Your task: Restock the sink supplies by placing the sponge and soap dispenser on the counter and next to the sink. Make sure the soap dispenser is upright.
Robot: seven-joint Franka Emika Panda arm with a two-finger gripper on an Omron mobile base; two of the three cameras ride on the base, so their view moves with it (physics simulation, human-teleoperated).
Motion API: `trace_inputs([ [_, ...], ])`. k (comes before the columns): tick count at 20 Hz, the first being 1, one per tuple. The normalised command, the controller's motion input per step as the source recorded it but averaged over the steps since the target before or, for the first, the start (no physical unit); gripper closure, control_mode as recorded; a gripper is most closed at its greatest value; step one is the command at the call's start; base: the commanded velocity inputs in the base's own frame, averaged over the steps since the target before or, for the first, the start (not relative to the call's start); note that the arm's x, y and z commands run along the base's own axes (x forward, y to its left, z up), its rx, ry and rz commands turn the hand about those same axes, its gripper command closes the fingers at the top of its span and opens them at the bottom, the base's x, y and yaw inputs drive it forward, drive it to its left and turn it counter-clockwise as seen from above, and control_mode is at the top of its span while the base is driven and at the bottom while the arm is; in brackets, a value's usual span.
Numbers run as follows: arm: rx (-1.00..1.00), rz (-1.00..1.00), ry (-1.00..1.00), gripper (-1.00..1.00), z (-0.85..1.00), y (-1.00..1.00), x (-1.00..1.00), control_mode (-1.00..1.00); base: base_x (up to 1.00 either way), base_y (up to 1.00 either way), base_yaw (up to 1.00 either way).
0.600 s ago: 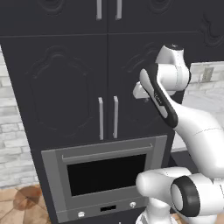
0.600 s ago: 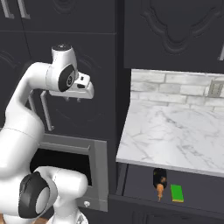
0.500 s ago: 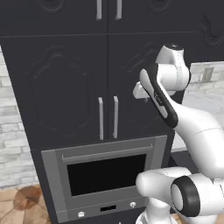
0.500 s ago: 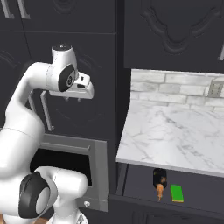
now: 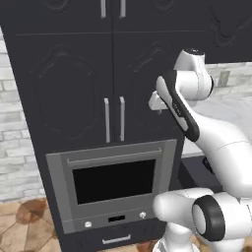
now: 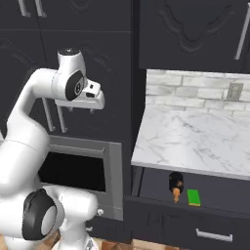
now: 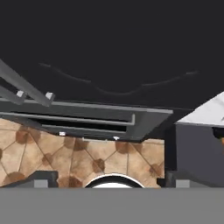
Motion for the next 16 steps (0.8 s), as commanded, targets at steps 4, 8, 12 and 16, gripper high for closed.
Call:
trace_inputs([
  [4,0.0,0.0,0.0,-1.0,0.0,0.0,0.0,1.0,-0.94,-0.79,-0.13],
  [8,0.0,0.0,0.0,-1.0,0.0,0.0,0.0,1.0,-0.33,-0.85,-0.17],
  [12,0.0,0.0,0.0,-1.0,0.0,0.0,0.0,1.0,0.02,-0.85,-0.1],
  [16,0.0,0.0,0.0,-1.0,0.0,0.0,0.0,1.0,0.12,-0.66,-0.02],
])
